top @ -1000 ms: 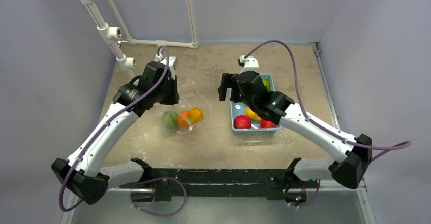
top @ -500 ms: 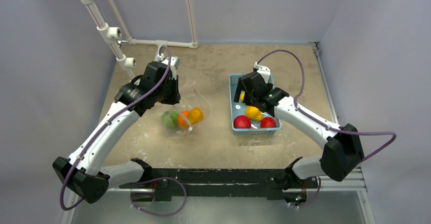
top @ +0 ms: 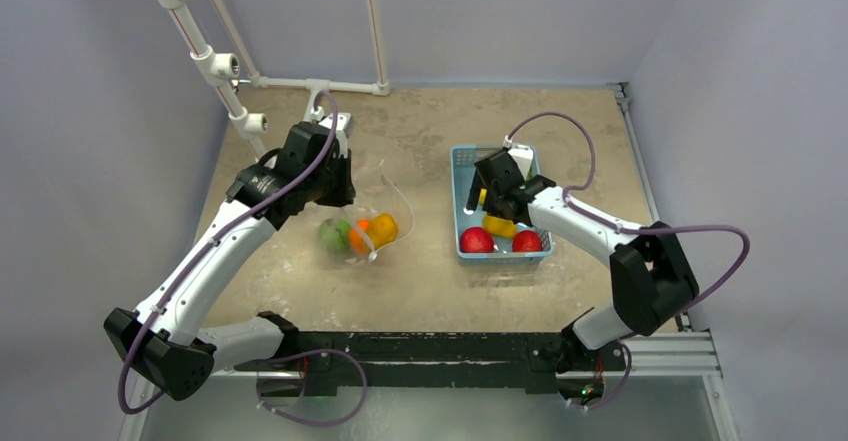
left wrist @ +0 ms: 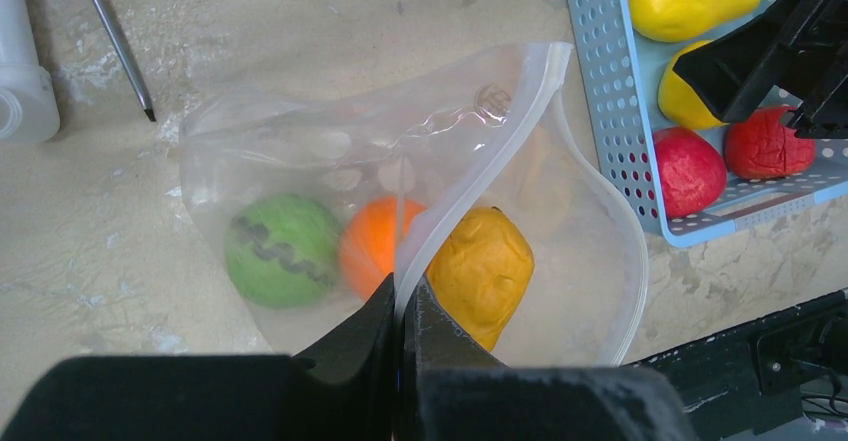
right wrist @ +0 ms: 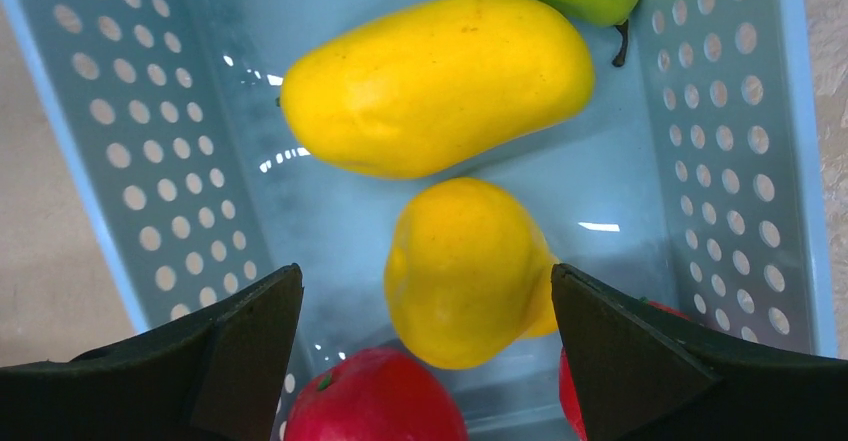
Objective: Place the food in the zip-top bag and seal the zipper
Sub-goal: Pick up the fake fruit from the bin.
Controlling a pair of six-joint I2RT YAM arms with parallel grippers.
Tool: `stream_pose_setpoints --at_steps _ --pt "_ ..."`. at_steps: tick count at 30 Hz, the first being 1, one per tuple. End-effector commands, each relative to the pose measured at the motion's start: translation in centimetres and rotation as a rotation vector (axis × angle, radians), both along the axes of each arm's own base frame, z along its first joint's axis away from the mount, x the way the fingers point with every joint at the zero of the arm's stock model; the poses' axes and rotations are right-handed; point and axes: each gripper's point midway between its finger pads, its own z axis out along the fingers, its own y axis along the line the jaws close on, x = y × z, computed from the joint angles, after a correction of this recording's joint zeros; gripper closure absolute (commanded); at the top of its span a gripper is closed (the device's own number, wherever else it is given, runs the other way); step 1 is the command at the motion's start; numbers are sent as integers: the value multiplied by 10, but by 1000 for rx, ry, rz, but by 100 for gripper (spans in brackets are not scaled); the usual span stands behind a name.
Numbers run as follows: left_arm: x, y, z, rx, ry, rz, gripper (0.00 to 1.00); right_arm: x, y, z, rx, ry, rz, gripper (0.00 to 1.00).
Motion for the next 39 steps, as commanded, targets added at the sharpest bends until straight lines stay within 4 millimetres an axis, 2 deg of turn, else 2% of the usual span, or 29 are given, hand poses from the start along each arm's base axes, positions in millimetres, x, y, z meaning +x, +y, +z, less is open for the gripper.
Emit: stream_pose_setpoints --at_steps 1,8,11,13,16,20,26,34,39 --pt "3 -2 8 -6 -50 -25 100 7 -3 -7 18 -15 -42 5" --pt "3 0 5 6 -48 -24 100 4 -6 -25 -8 26 -55 10" --pt "3 0 3 6 -46 -24 100 3 -6 -31 -12 36 -52 16" --pt "3 -1 3 5 -46 -25 100 3 -6 -32 -14 39 -51 23" --pt "3 -1 3 7 -46 -26 100 4 -4 -30 -8 32 -43 38" --pt "4 -1 4 10 -49 -27 100 6 -3 -24 -7 25 -39 68" --pt "5 -1 4 8 -50 -22 100 15 -1 4 11 -25 -43 99" --pt "7 -3 6 0 -50 -23 100 30 4 63 48 -139 -32 100" --pt "7 -3 6 -2 -48 -19 100 35 18 108 122 -222 36 100"
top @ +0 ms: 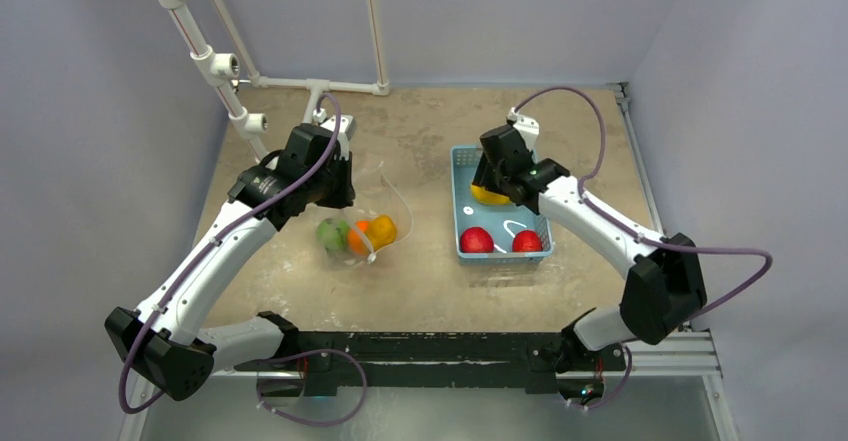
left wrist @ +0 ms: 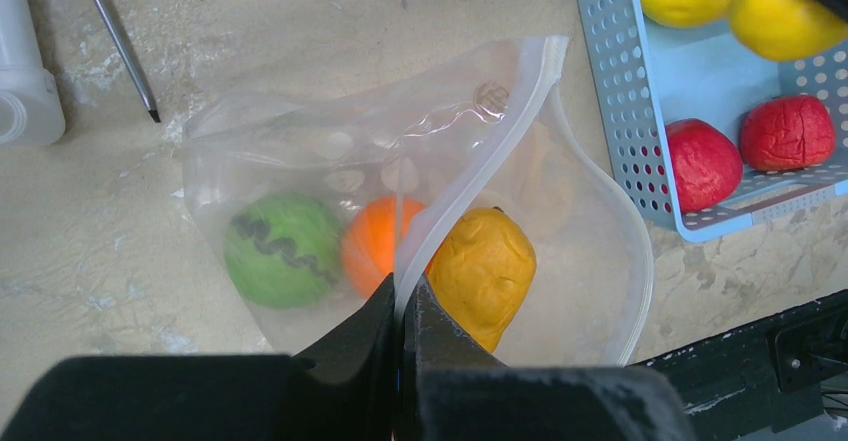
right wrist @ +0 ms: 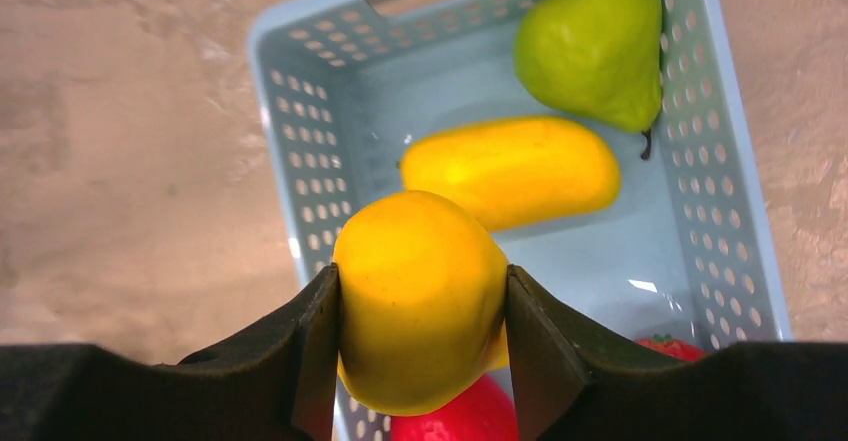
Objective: Place the food in the zip-top bag and seal the zipper
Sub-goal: Pick up the fake fruit from the bin, then place the fake fruit in the zipper food storage bag.
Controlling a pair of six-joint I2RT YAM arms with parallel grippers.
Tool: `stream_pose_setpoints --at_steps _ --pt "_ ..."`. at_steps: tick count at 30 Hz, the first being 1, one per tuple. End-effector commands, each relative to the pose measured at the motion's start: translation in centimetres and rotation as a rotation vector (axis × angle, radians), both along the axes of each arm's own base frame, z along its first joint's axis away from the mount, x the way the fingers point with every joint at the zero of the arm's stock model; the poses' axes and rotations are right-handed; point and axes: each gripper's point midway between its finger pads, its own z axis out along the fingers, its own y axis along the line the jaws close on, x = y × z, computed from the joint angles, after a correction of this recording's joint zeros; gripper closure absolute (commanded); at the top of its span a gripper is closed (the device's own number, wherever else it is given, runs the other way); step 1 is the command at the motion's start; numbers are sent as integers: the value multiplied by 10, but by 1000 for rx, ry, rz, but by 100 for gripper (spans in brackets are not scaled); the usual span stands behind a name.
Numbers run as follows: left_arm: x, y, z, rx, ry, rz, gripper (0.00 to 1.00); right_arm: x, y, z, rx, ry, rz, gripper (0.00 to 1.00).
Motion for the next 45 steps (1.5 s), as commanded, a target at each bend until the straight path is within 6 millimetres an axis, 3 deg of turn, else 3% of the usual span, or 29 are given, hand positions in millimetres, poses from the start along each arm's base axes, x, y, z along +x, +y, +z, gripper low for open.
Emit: stream_pose_setpoints --at_steps 1,7,14,22,27,31,40,45 --pt "8 -5 12 -26 -50 -3 100 8 12 60 69 -125 69 100" --pt "9 -7 12 -30 -45 -4 100 2 44 129 198 -284 270 100" --pt "10 -9 14 -38 -44 -2 100 -30 83 207 341 -480 553 100" --pt "9 -12 16 -50 -39 -12 100 -80 138 247 420 -597 836 100" --pt "9 -13 17 -54 -36 -15 100 -98 173 249 428 -605 937 100" --pt "8 -12 17 -52 -33 -14 100 -103 194 240 408 -596 986 100" --pt "5 -11 20 -55 -36 -16 100 -99 230 186 342 -491 1021 100" --pt "4 -11 20 -56 -32 -21 100 -84 239 152 298 -417 966 100"
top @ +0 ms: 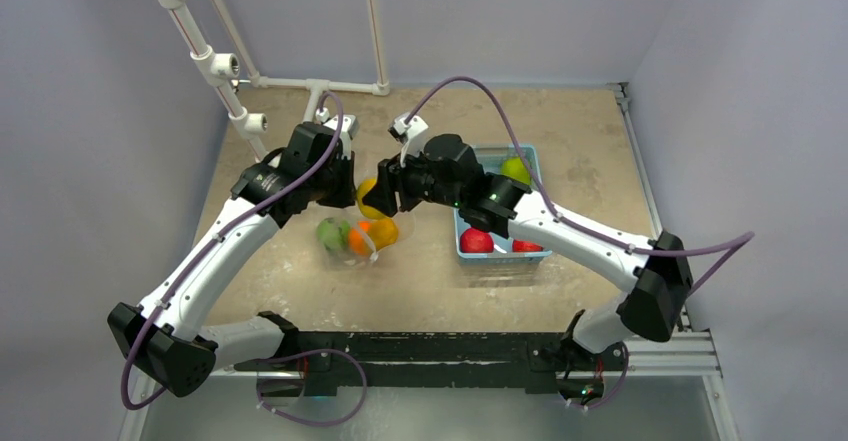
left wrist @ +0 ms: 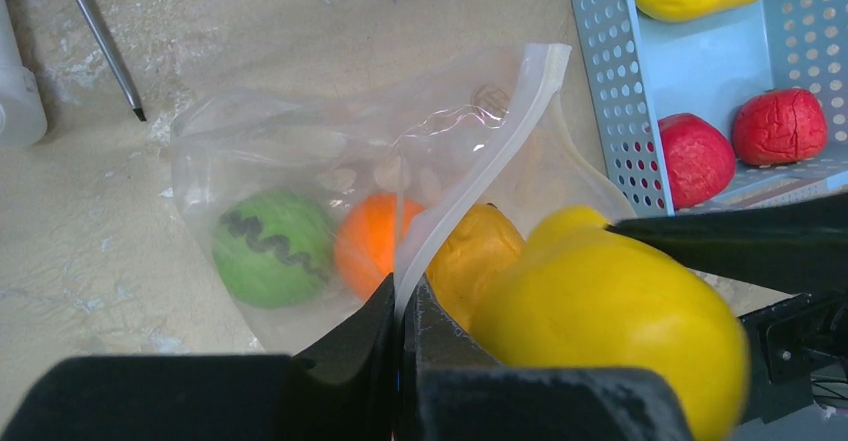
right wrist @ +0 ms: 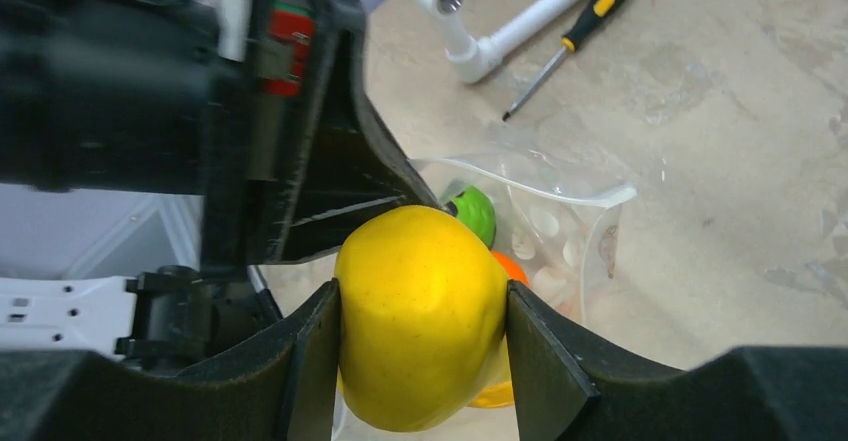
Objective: Place the food in the zip-top bag and seal the zipper
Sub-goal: Place the fake fruit in the zipper food storage bag.
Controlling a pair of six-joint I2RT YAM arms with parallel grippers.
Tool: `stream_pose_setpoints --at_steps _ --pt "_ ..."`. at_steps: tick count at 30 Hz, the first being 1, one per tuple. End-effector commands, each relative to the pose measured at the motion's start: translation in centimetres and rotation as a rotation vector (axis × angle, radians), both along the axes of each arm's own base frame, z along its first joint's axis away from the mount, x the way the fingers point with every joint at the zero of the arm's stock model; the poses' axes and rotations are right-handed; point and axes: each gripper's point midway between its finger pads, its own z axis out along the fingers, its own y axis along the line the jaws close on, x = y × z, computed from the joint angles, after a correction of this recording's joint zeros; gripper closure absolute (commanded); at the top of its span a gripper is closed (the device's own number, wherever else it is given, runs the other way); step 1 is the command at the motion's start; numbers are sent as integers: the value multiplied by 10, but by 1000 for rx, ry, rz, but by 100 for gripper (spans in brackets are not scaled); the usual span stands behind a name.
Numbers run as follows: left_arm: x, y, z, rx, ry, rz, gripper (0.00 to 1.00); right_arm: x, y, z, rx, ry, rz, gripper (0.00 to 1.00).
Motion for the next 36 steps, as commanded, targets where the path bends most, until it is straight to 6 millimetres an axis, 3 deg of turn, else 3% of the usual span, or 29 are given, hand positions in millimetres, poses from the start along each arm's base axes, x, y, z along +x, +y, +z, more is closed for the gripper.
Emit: stream_pose_setpoints --at_steps 1,8,12,13,16,19,22,29,36 --pt "3 -7 22 -47 -51 -13 100 20 7 9 20 -36 -80 100" --pt "2 -7 23 -51 -53 -15 100 40 14 -27 -37 44 -180 98" --pt "0 -6 22 -50 -52 -13 100 48 18 -43 -54 86 -222 89" --pt "0 -6 22 -51 -53 -13 100 49 19 -46 -56 97 -229 84" --pt "1 -6 22 -53 -51 -12 100 51 21 -48 -53 112 -241 52" --pt "2 -7 23 -54 -53 -12 100 51 20 -37 -24 108 -249 25" --pt "2 -7 23 -53 -53 -10 100 49 17 -21 7 94 -252 15" --pt "3 -8 21 -59 -49 -5 100 41 4 25 88 51 -259 9" --pt "3 -10 23 -74 -51 -5 100 36 -26 51 110 35 -339 9"
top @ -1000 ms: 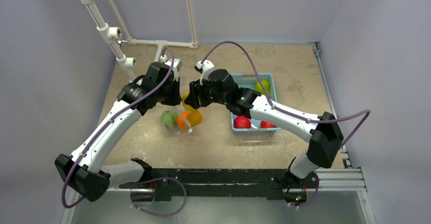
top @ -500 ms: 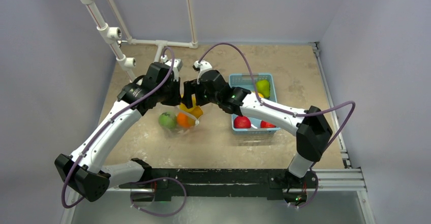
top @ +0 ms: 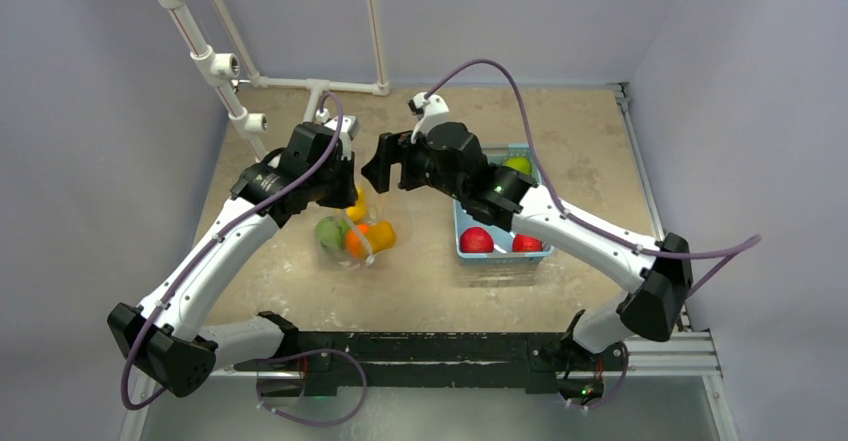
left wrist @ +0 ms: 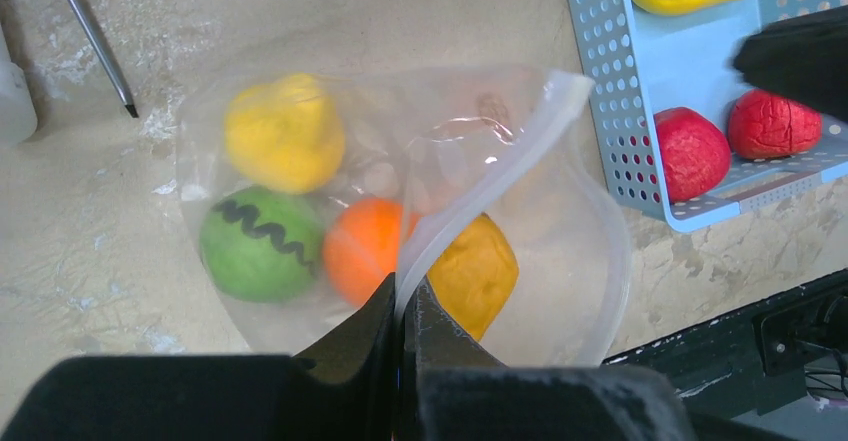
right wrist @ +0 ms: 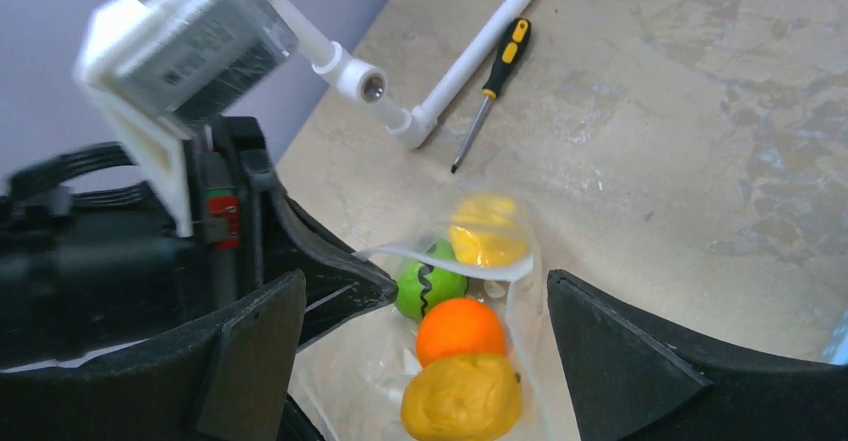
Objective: Place the food in the zip-top bag and seal the zipper
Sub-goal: Place the fake fruit in the zipper food storage bag, then adjust the zipper food storage bag at the center of the board.
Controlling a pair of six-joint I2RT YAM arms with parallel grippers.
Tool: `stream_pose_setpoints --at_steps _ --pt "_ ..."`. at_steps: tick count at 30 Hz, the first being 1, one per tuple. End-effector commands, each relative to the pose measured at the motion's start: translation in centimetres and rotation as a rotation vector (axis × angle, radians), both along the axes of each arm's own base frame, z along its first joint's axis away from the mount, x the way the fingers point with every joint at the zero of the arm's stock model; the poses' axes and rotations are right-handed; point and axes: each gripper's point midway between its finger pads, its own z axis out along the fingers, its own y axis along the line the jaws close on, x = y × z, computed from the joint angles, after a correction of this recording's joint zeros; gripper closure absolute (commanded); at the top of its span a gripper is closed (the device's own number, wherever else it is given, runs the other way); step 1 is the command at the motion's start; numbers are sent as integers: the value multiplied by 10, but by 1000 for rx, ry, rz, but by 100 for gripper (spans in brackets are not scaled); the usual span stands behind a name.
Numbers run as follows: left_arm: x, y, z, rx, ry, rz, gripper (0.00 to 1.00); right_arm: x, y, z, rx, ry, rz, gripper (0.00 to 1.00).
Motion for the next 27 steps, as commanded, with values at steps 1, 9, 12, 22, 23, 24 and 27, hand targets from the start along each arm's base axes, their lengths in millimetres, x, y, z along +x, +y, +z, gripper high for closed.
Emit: stream_pose_setpoints --at_steps 1,9,12,22,23,24,27 --pt "5 -8 23 -65 -60 3 100 -3 -24 37 43 -30 -76 9" --pt "4 -9 23 -72 -56 5 100 -20 -47 11 11 71 -114 13" --pt "5 -9 23 -75 -55 4 100 -24 -55 -3 7 109 -142 15" --pt "5 -11 23 -82 -52 6 100 -46 -57 -63 -20 249 -105 25" --pt "5 -11 22 -81 -51 6 100 -48 -54 -65 -15 258 -94 25" --pt "5 -11 22 -82 -51 6 100 -49 -53 -67 -10 263 -87 26" --pt "5 -11 22 -81 -54 8 100 -51 -47 -74 5 281 -64 30"
